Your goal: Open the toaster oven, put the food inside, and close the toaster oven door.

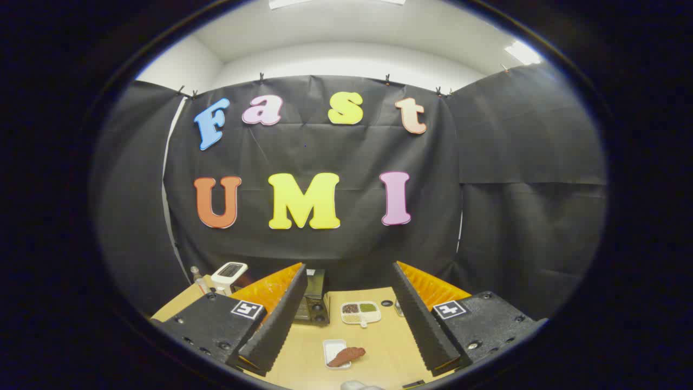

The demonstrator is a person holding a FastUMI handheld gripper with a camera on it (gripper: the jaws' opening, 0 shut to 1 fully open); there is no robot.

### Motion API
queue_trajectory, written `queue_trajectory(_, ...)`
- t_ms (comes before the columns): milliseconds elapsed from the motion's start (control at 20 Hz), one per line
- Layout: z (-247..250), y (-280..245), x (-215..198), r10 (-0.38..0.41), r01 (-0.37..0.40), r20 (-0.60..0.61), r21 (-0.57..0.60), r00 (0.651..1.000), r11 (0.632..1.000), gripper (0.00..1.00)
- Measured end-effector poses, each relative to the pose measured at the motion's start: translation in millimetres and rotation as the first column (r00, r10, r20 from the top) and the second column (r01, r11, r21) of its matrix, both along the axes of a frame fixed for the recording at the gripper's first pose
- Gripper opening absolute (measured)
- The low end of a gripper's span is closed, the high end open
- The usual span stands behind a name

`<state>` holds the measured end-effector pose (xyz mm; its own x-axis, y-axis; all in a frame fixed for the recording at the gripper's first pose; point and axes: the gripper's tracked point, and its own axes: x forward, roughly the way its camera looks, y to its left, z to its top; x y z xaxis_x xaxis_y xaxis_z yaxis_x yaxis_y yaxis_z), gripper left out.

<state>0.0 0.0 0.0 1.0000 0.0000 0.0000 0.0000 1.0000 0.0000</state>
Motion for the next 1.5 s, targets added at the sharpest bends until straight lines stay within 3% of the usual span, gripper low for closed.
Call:
queue_trajectory(500,-4.1,28.9,-1.3,0.010,-0.010,-0.011,0.015,1.000,1.000,0.99)
queue_trajectory(800,-21.7,54.4,21.5,-0.022,0.022,-0.025,0.015,0.999,1.000,0.99)
queue_trajectory(1200,-81.4,158.2,108.0,0.074,-0.076,-0.061,-0.022,0.995,0.997,0.99)
queue_trajectory(1500,-155.2,230.5,198.3,0.126,-0.134,-0.152,-0.041,0.980,0.990,0.99)
